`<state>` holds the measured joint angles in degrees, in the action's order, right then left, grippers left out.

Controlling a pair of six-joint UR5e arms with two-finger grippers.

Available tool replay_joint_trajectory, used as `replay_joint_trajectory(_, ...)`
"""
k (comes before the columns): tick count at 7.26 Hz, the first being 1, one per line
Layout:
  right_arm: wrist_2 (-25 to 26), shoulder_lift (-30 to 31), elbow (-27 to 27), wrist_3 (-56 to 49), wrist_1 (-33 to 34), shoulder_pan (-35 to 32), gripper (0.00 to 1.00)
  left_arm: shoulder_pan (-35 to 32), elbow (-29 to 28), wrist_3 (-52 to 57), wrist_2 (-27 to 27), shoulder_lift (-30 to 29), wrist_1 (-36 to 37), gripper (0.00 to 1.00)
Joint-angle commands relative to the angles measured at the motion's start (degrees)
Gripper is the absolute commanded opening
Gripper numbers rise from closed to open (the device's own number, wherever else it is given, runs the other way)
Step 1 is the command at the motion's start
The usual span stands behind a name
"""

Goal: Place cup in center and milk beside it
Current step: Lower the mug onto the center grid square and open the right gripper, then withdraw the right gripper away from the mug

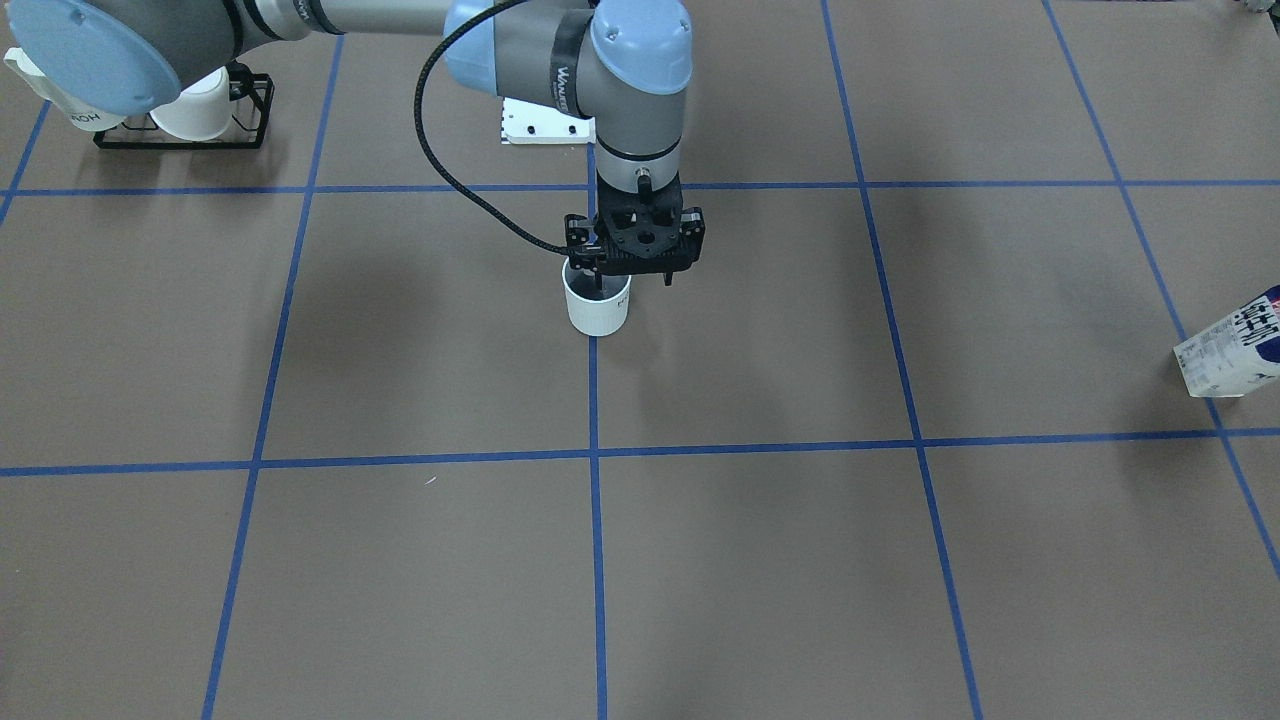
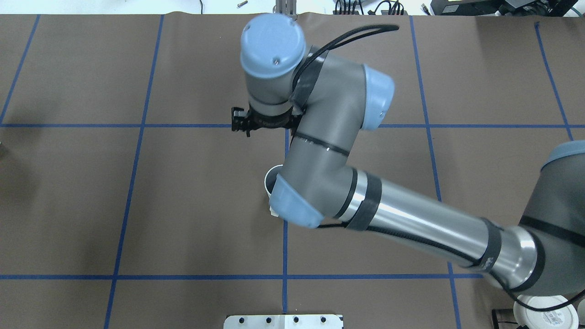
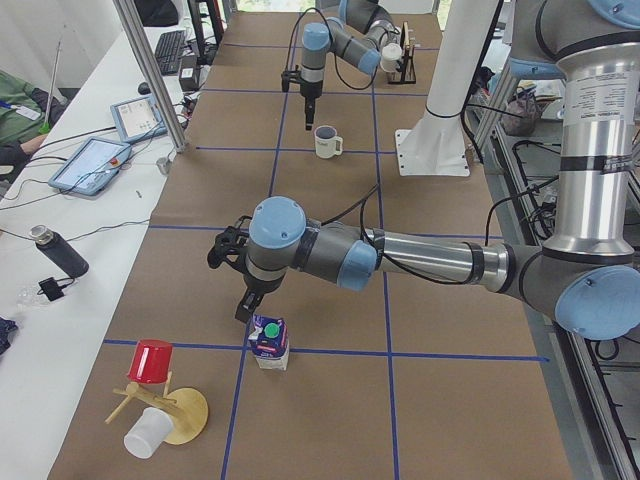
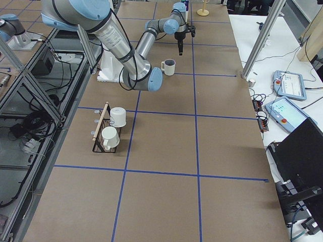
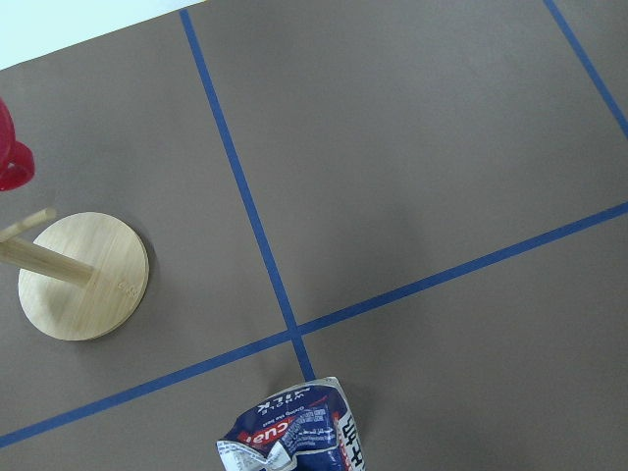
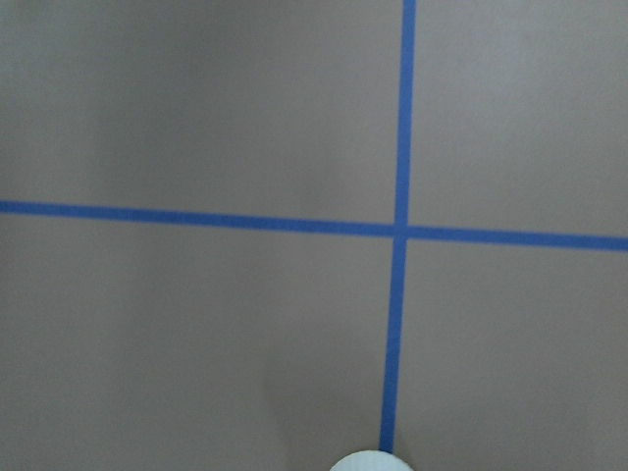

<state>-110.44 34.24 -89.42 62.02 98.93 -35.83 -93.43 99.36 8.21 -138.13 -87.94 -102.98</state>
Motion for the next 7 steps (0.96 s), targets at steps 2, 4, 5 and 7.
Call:
replay_joint_trajectory(2,-12.1,9.0,-0.9,-25.0,-0.1,-19.3,1.00,0.0,0.3,-0.5,0.0,-0.1,-1.4,0.99)
replay_joint_trajectory(4,-14.4,20.6,-0.8,-47.4,-0.2,-31.0,1.00,0.0,0.4,0.0,0.3,1.4,-2.8,0.99)
replay_joint_trajectory(5,-19.1,27.0,-0.8,-56.2,-0.2,-37.3,1.00,0.0,0.1,-0.5,0.6,1.4,-3.1,0.99)
replay_joint_trajectory(7,-19.7,40.5,-1.5,-70.1,-0.4,-46.4,1.00,-0.1,-0.1,-0.5,0.4,2.6,-2.8,0.99)
